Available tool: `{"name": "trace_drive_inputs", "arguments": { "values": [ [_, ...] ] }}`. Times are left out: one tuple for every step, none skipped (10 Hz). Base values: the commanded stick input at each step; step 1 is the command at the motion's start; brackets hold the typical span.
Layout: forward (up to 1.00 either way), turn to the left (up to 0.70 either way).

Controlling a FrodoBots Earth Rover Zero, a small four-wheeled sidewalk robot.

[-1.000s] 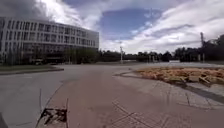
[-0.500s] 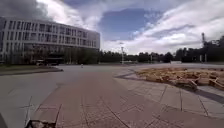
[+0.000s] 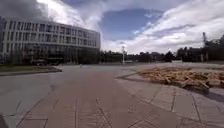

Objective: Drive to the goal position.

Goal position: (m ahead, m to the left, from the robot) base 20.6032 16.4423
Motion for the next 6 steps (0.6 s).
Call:
{"name": "trace_drive_inputs", "arguments": {
  "values": [
    [0.7,0.0],
    [0.7,0.0],
    [0.7,0.0],
    [0.7,0.0],
    [0.7,0.0],
    [0.7,0.0]
  ]
}}
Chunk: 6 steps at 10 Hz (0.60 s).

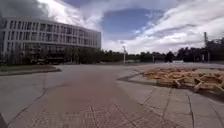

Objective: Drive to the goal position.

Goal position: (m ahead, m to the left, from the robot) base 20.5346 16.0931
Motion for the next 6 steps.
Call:
{"name": "trace_drive_inputs", "arguments": {
  "values": [
    [0.7,0.0],
    [0.7,0.0],
    [0.7,0.0],
    [0.7,0.0],
    [0.7,0.0],
    [0.7,0.0]
  ]
}}
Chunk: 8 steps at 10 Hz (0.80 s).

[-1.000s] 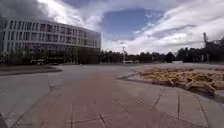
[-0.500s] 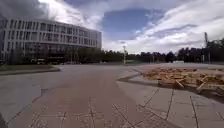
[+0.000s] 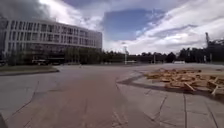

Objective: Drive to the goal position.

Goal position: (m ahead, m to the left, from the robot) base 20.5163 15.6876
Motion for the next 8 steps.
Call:
{"name": "trace_drive_inputs", "arguments": {
  "values": [
    [0.7,0.0],
    [0.7,0.0],
    [0.7,0.0],
    [0.7,0.0],
    [0.7,0.0],
    [0.7,0.0],
    [0.7,0.0],
    [0.7,0.0]
  ]
}}
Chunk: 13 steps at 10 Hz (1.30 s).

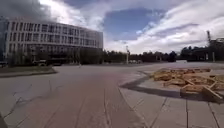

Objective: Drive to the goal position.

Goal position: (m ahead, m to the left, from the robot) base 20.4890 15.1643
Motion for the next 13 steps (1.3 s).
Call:
{"name": "trace_drive_inputs", "arguments": {
  "values": [
    [0.7,0.0],
    [0.7,0.0],
    [0.7,0.0],
    [0.7,0.0],
    [0.7,0.0],
    [0.7,0.0],
    [0.7,0.0],
    [0.7,0.0],
    [0.7,0.0],
    [0.7,0.0],
    [0.7,0.0],
    [0.7,0.0],
    [0.7,0.0]
  ]
}}
